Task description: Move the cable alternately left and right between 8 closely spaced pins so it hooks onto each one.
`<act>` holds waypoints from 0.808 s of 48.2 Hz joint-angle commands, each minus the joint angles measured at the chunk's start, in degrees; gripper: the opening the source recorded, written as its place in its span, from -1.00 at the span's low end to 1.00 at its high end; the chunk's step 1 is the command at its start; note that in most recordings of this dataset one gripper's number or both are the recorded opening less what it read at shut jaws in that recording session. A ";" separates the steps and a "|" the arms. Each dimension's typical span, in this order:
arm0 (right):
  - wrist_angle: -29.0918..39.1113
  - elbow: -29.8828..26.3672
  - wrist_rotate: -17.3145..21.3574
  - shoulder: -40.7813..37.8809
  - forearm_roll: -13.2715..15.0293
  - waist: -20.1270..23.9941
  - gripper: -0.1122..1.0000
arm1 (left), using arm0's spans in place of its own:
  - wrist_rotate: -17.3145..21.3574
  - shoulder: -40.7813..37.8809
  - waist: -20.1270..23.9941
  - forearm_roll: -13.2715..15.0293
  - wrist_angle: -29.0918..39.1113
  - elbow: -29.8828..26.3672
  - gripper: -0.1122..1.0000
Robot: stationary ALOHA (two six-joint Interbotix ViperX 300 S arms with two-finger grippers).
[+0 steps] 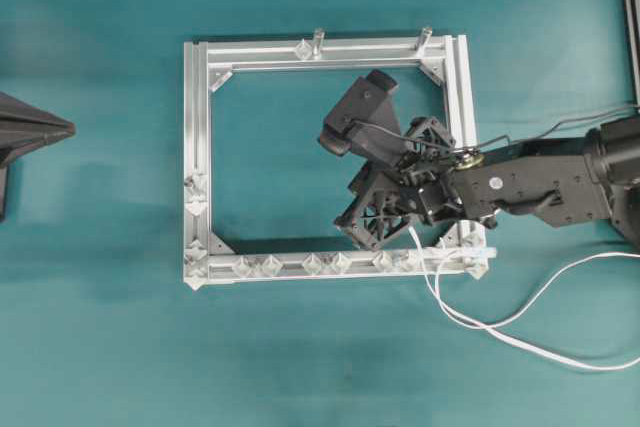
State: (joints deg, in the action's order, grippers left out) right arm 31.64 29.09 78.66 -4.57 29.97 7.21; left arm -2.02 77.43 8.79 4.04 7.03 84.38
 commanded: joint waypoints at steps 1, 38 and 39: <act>0.00 -1.67 0.09 1.05 -0.18 0.88 -0.55 | -0.35 -0.44 0.18 -0.09 -0.26 -0.53 -0.80; 4.39 -3.34 7.91 0.88 -1.49 10.46 -0.54 | -0.35 -0.44 0.18 -0.18 -0.35 -0.53 -0.80; 4.39 -3.43 8.09 0.88 -1.49 10.55 -0.55 | -0.35 -0.53 0.18 -0.09 -0.35 -0.62 -0.80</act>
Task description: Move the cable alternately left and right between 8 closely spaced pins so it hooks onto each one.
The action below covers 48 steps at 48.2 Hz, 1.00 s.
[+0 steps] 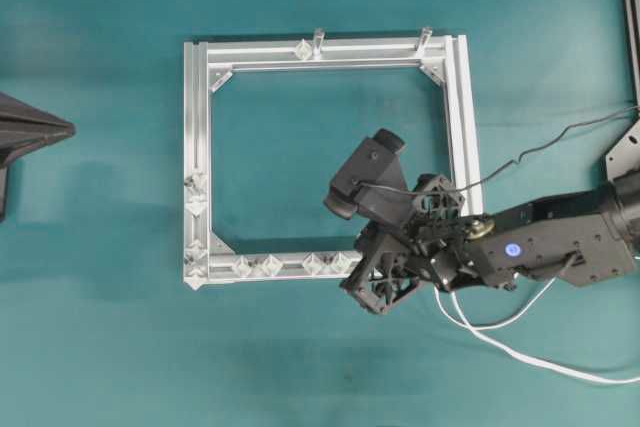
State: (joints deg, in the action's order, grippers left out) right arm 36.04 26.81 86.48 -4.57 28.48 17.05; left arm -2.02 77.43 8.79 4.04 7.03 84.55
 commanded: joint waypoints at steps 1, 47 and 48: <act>0.00 -1.14 0.35 0.79 0.00 0.97 -0.55 | -0.35 -0.44 0.18 -0.18 -0.26 -0.79 -0.80; 0.00 -2.37 2.81 -0.09 0.00 4.39 -0.55 | -0.35 -0.44 0.18 -0.09 -0.35 -0.70 -0.80; 0.00 -2.46 2.81 -0.09 0.00 4.39 -0.54 | -0.35 -0.44 0.26 -0.09 -0.35 -0.70 -0.80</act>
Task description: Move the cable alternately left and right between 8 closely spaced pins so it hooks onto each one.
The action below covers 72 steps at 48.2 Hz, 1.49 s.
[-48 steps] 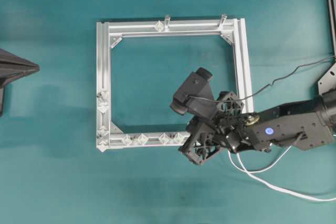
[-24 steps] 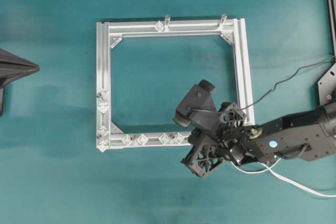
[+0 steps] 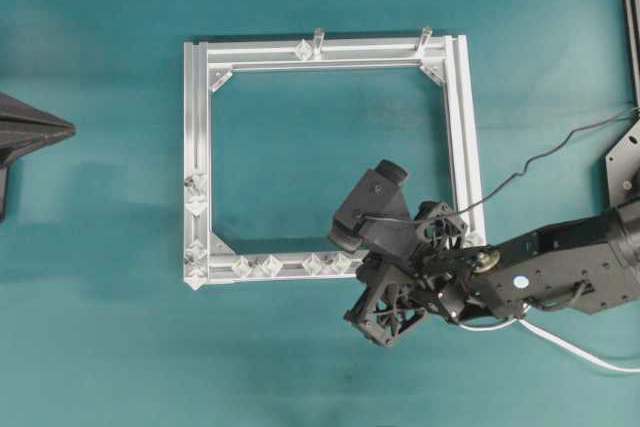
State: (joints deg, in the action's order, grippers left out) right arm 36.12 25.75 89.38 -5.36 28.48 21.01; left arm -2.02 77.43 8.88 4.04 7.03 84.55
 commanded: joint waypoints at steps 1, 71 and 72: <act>-0.09 -1.49 -0.09 0.62 0.00 0.44 -0.55 | -0.35 -0.44 0.09 -0.18 -0.35 -0.70 -0.80; 2.46 -6.50 5.63 -3.08 0.09 7.56 -0.55 | -0.44 -0.44 -0.09 -0.09 -0.26 -0.88 -0.80; 2.46 -6.50 5.54 -3.08 0.09 7.56 -0.55 | -0.44 -0.44 -0.09 -0.09 -0.18 -0.88 -0.80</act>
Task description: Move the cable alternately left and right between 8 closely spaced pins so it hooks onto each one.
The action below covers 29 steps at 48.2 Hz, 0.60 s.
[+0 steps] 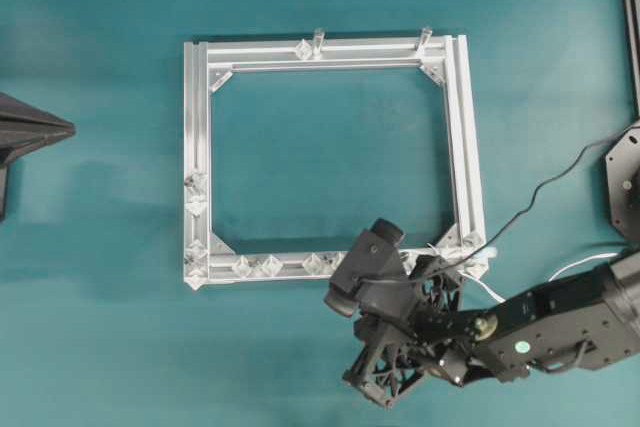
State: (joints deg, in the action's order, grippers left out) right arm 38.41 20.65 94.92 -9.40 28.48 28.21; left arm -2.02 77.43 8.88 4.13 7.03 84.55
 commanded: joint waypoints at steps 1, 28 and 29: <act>0.18 -1.41 0.00 0.88 0.09 0.35 -0.55 | -0.44 -0.44 -0.18 -0.18 -0.18 -0.88 -0.80; 0.18 -10.63 0.00 -5.89 1.93 -0.88 -0.54 | -0.53 -0.44 -0.79 -0.18 -0.09 -1.05 -0.80; 0.18 -11.07 -0.09 -6.24 2.02 -0.88 -0.55 | -0.53 -0.44 -0.88 -0.18 -0.09 -1.05 -0.80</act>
State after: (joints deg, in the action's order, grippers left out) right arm 38.76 12.30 95.01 -15.91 30.15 27.42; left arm -2.02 77.43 8.26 4.04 7.21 84.55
